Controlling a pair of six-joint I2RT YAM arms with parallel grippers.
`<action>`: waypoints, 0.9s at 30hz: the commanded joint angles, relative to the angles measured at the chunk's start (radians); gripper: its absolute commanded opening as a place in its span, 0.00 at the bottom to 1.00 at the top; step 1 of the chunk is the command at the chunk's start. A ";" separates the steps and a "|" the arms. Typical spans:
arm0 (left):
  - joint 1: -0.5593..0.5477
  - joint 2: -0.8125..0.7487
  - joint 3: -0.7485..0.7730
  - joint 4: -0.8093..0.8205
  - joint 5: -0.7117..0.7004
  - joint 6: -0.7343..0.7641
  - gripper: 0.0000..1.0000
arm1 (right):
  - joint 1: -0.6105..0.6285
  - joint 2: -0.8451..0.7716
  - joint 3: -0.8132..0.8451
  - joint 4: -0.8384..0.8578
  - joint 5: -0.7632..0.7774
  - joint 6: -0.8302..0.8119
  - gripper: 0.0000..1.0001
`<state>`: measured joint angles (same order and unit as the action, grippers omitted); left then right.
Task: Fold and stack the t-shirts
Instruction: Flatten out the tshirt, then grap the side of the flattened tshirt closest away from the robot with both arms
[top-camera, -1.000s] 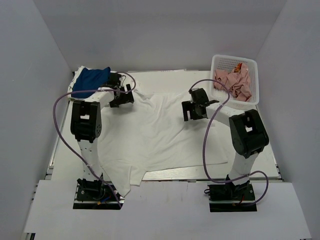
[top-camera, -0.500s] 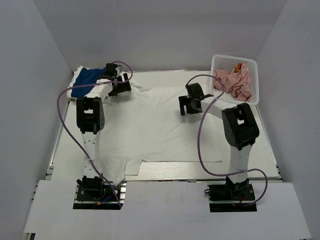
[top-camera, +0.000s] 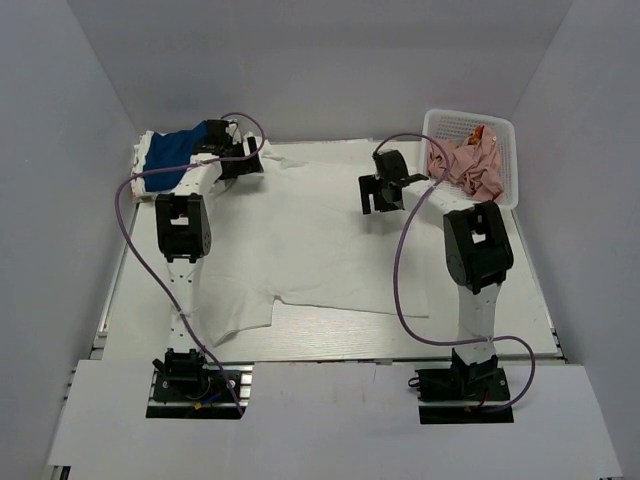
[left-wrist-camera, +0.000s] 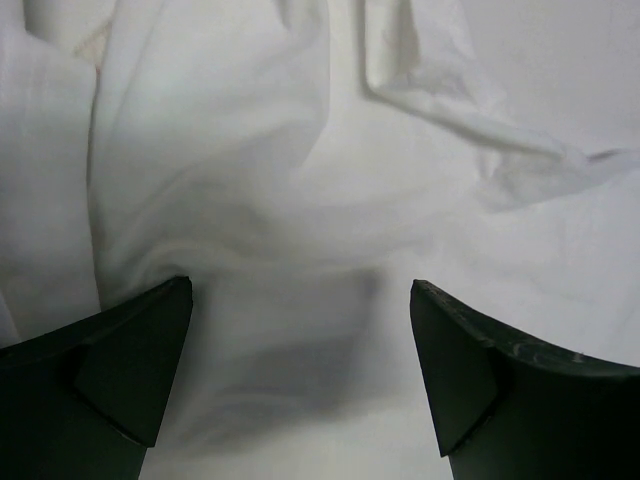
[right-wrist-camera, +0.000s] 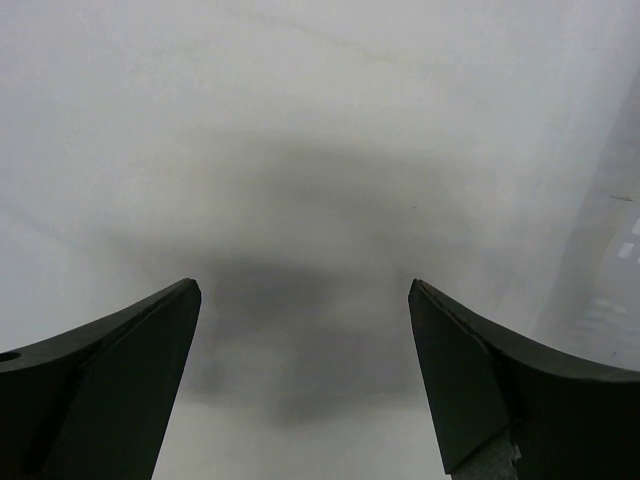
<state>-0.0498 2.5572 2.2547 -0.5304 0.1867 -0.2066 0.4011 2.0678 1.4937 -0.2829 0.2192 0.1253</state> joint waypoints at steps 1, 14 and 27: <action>-0.004 -0.190 -0.081 -0.060 0.045 0.018 1.00 | 0.004 -0.104 0.036 -0.009 -0.036 -0.035 0.90; -0.028 -1.158 -1.050 -0.131 -0.173 -0.443 1.00 | 0.061 -0.635 -0.490 0.102 -0.104 0.177 0.90; -0.012 -1.841 -1.716 -0.439 -0.178 -0.823 1.00 | 0.056 -0.943 -0.817 0.065 -0.032 0.392 0.90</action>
<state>-0.0666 0.7353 0.5865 -0.9520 -0.0269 -0.9245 0.4603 1.1484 0.6910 -0.2150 0.1482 0.4713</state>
